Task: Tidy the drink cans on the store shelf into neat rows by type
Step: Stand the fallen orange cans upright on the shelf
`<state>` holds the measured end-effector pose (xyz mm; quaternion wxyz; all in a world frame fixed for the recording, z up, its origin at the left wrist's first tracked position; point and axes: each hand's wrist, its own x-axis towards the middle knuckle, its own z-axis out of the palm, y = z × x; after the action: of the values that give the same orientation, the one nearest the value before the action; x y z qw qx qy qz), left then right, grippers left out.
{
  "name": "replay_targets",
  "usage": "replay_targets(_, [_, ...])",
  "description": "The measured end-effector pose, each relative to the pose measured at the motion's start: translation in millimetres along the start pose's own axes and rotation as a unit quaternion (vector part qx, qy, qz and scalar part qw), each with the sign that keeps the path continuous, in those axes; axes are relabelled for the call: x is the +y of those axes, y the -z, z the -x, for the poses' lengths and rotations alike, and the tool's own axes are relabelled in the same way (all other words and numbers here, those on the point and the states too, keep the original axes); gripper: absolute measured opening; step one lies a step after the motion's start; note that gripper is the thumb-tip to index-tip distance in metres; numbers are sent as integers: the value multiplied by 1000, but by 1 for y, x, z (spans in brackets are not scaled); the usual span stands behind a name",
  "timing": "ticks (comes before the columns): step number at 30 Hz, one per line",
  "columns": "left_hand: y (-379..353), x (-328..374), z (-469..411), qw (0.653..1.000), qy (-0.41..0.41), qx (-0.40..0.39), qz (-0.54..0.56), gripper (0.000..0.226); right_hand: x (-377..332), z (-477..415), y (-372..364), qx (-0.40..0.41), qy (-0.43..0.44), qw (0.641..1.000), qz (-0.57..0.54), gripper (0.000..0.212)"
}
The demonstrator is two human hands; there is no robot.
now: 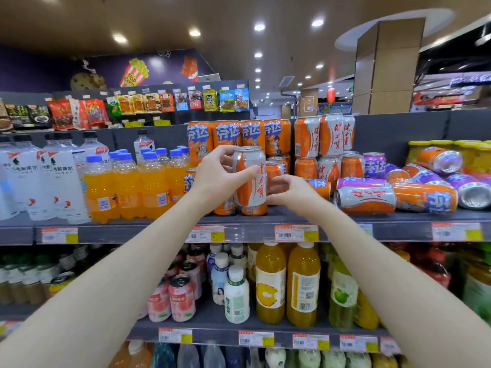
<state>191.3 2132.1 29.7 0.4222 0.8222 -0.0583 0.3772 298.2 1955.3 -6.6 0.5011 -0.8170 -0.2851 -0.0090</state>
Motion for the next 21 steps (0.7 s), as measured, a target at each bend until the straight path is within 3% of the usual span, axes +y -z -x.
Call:
replay_targets(3, [-17, 8, -2, 1000, -8, -5, 19, 48, 7, 8, 35, 52, 13, 999, -8, 46])
replay_targets(7, [-52, 18, -4, 999, -17, -25, 31, 55, 14, 27, 93, 140, 42, 986, 74, 38])
replay_targets(12, [-97, 23, -7, 997, -12, -57, 44, 57, 36, 50, 144, 71, -24, 947, 313, 46])
replay_targets(16, [-130, 21, -8, 996, 9, -75, 44, 63, 48, 58, 158, 25, -51, 928, 368, 62])
replay_targets(21, [-156, 16, -13, 999, 17, -40, 11, 70, 54, 53, 162, -1, -65, 903, 424, 77])
